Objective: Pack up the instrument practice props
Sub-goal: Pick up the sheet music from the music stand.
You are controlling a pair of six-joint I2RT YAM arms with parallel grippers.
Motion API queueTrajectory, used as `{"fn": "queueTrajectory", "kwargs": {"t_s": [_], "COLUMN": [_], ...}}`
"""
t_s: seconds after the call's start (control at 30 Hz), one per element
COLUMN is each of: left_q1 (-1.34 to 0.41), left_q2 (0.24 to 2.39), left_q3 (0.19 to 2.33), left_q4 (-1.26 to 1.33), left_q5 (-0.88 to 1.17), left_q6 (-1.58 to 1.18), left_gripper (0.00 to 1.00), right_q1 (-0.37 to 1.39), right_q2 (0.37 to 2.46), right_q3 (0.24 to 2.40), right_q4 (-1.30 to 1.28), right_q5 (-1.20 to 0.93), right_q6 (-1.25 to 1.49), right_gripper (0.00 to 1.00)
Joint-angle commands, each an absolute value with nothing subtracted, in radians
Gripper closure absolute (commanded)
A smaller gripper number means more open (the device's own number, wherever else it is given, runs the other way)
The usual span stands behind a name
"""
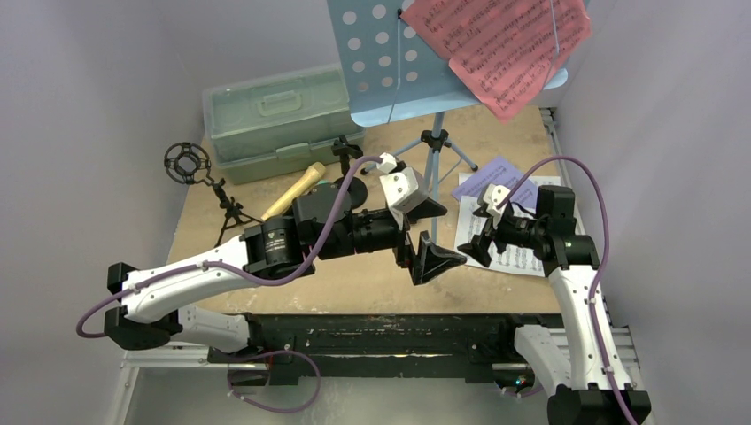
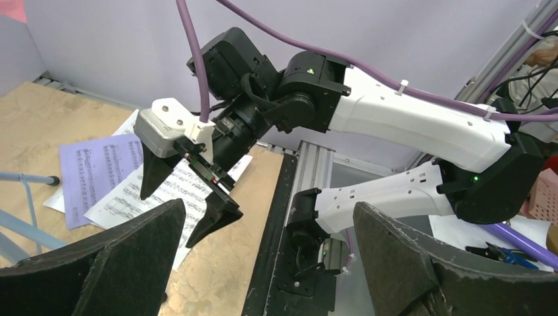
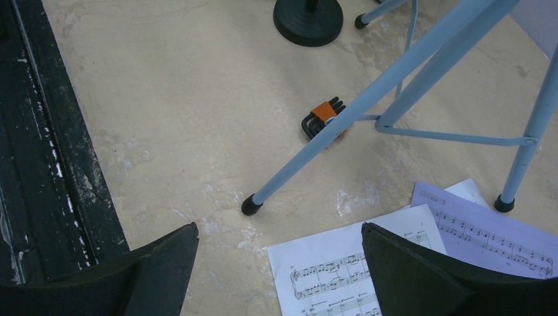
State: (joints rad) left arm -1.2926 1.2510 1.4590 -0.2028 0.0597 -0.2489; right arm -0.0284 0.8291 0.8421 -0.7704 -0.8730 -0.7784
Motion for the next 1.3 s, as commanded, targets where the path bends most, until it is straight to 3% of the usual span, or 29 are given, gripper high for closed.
{"fn": "queueTrajectory", "kwargs": {"t_s": [0.0,0.4,0.7,1.27], "left_q1": [-1.299,-1.264,-1.119,-1.104], "left_q2": [1.266,1.391,1.409,1.431], "left_q3": [1.531,1.713,1.721,1.733], "left_q4": [-0.185,-0.25,-0.186,-0.157], "left_q5": [0.027,-0.028,0.09,0.079], "left_q6": [-0.217,-0.196,-0.288,-0.281], "left_gripper": [0.0,0.0,0.0,0.0], "right_q1": [-0.032,-0.032,-0.032,-0.031], "right_q2": [0.815,0.811,0.806,0.807], "right_q3": [0.833,0.834,0.836,0.835], "right_q4": [-0.752,-0.753,-0.755,-0.758], "right_q5": [-0.874,-0.876,-0.879,-0.88], "right_q6": [-0.776,-0.778,-0.781,-0.782], "right_gripper": [0.02,0.01,0.01,0.01]}}
